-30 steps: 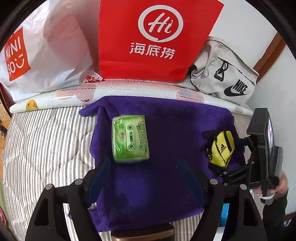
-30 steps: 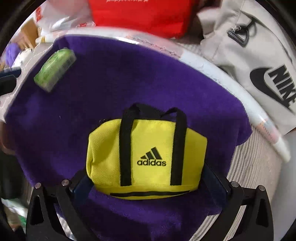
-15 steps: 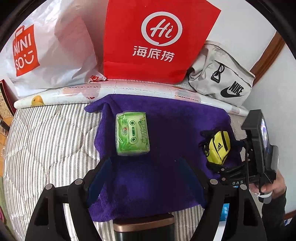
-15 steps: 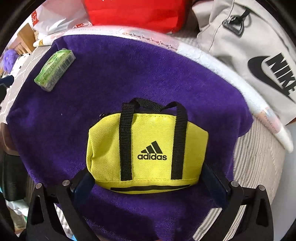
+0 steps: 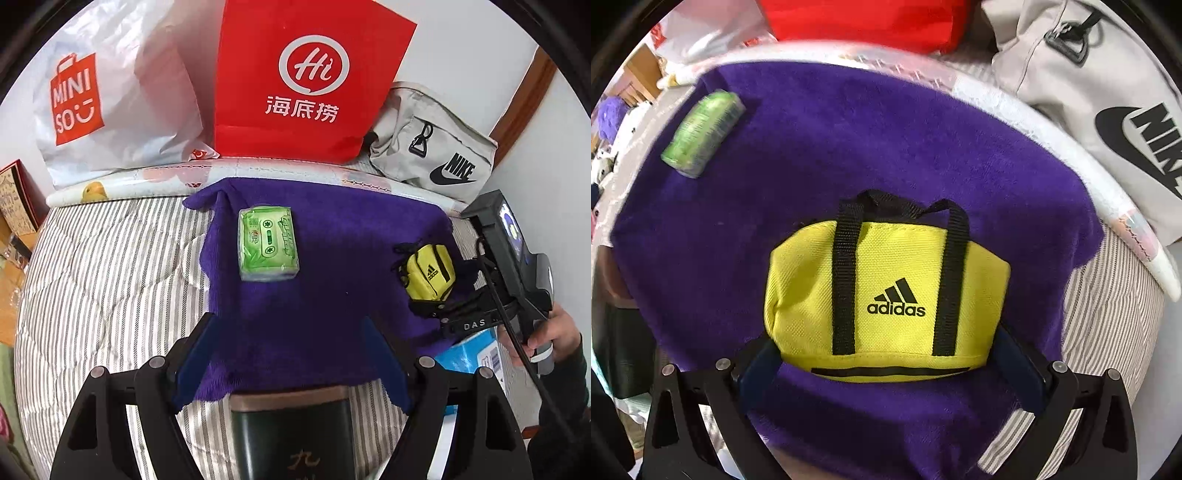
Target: Organize soft objects
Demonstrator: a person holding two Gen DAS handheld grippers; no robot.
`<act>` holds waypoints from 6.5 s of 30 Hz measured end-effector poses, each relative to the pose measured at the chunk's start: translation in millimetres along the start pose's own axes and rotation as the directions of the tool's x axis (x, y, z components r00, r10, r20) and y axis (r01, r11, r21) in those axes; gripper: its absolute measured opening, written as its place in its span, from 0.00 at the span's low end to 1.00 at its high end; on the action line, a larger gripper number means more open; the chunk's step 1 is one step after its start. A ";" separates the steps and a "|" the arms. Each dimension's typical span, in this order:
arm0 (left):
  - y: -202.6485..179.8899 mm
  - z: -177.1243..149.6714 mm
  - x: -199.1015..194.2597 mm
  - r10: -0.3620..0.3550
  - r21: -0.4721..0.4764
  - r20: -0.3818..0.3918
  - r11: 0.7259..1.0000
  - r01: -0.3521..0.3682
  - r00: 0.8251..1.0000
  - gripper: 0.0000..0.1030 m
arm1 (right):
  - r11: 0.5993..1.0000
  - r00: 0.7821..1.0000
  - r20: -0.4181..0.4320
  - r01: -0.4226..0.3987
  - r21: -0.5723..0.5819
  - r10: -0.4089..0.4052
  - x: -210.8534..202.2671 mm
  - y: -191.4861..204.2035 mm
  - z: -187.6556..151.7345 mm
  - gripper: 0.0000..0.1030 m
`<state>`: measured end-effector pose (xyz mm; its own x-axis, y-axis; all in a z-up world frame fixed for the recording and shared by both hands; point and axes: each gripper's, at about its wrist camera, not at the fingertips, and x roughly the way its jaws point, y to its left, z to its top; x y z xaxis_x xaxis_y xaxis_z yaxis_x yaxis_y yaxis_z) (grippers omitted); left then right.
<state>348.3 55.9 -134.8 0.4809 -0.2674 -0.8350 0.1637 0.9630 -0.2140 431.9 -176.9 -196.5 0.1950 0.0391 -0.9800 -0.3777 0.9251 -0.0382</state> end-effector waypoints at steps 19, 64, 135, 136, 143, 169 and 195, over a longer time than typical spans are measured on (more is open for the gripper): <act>-4.4 -53.4 -58.5 0.018 -0.010 0.025 1.000 -0.018 1.000 0.76 | 0.999 0.988 0.157 -0.016 0.042 0.010 -38.5 20.2 -77.1 1.00; -125.3 -211.1 -52.3 -0.088 0.295 0.028 0.953 0.076 0.996 0.47 | 0.981 0.871 0.491 -0.078 0.178 -0.020 -98.4 79.6 -321.4 0.96; -17.1 -222.6 -93.8 0.072 0.006 0.140 0.997 -0.074 0.987 0.21 | 0.993 0.865 0.489 -0.117 -0.024 0.114 -84.5 125.8 -328.9 0.45; -17.0 -222.6 -94.7 0.077 0.002 0.142 0.997 -0.078 0.987 0.21 | 0.994 0.868 0.485 -0.108 -0.018 0.103 -84.2 122.2 -333.1 0.45; -18.2 -211.7 -105.7 0.081 -0.012 0.164 0.997 -0.080 0.983 0.21 | 0.998 0.903 0.428 -0.053 0.046 0.028 -65.8 95.9 -358.9 0.45; -24.0 -160.9 -87.2 0.081 0.016 0.132 0.996 -0.084 0.988 0.21 | 0.993 0.904 0.415 -0.115 0.009 0.101 -47.1 91.5 -310.2 0.28; -22.6 -69.3 -65.1 0.062 0.053 0.140 0.996 -0.070 0.988 0.22 | 0.993 0.852 0.515 -0.115 0.016 0.091 -114.4 60.5 -173.8 0.28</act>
<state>253.6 53.9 -110.8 0.6061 -0.2091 -0.7674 0.1750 0.9762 -0.1277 229.4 -191.1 -120.6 0.5983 0.3118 -0.7381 -0.3836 0.9202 0.0778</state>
